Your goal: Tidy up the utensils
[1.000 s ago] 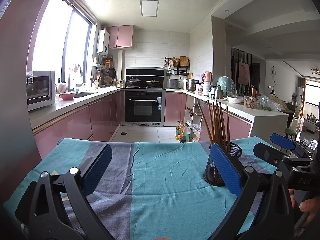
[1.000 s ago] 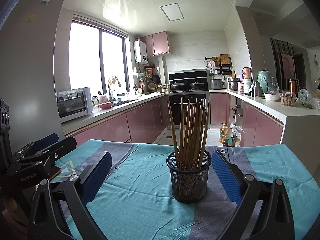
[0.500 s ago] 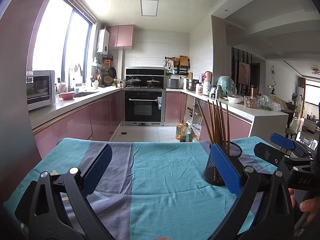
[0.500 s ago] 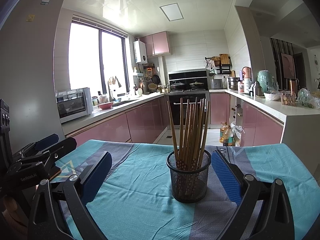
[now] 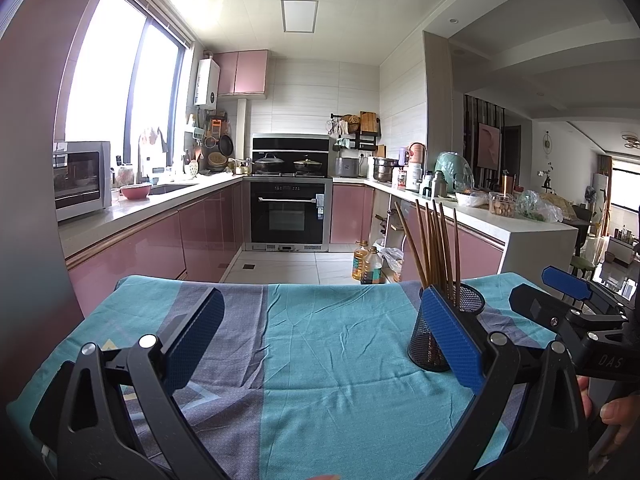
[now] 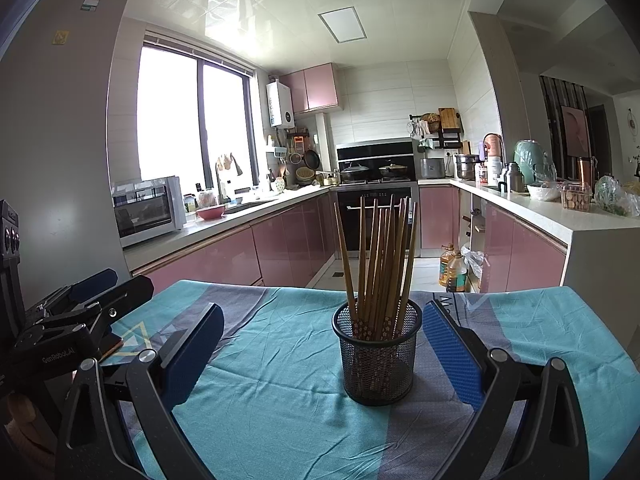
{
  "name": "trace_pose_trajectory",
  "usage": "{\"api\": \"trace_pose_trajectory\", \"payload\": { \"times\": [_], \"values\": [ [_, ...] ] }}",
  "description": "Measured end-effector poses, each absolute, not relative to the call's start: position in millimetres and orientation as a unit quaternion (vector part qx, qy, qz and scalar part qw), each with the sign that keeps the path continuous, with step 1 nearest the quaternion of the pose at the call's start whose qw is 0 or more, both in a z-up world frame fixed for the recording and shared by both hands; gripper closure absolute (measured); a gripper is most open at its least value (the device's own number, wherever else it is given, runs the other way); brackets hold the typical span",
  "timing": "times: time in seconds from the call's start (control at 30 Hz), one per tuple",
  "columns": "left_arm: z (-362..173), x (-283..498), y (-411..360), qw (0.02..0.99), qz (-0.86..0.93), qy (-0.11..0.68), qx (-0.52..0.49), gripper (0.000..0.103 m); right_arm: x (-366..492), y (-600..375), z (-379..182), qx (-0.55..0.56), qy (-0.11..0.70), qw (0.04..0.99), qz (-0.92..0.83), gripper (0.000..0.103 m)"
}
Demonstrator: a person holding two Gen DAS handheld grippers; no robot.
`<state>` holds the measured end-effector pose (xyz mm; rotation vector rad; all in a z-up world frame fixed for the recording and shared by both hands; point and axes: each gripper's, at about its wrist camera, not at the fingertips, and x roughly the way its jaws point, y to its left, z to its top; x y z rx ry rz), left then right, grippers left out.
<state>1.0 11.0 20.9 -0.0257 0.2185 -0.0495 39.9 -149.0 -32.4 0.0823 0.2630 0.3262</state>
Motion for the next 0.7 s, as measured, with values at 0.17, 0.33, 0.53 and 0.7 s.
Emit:
{"api": "trace_pose_trajectory", "payload": {
  "times": [0.17, 0.33, 0.53, 0.7],
  "values": [
    [20, 1, 11, 0.994, -0.026, 0.109, -0.013, 0.006, 40, -149, -33, 0.041, 0.131, 0.977, 0.161, 0.007],
    [18, -1, 7, 0.994, -0.024, 0.103, -0.009, 0.006, 40, -149, -33, 0.041, 0.131, 0.977, 0.162, 0.007],
    [13, 3, 3, 0.993, -0.024, 0.117, -0.006, 0.006, 40, -150, -35, 0.039, 0.134, 0.978, 0.153, 0.007],
    [-5, 27, 15, 0.983, -0.012, 0.182, -0.014, 0.006, 62, -175, -57, 0.031, 0.197, 0.974, 0.111, 0.007]
  ]
}}
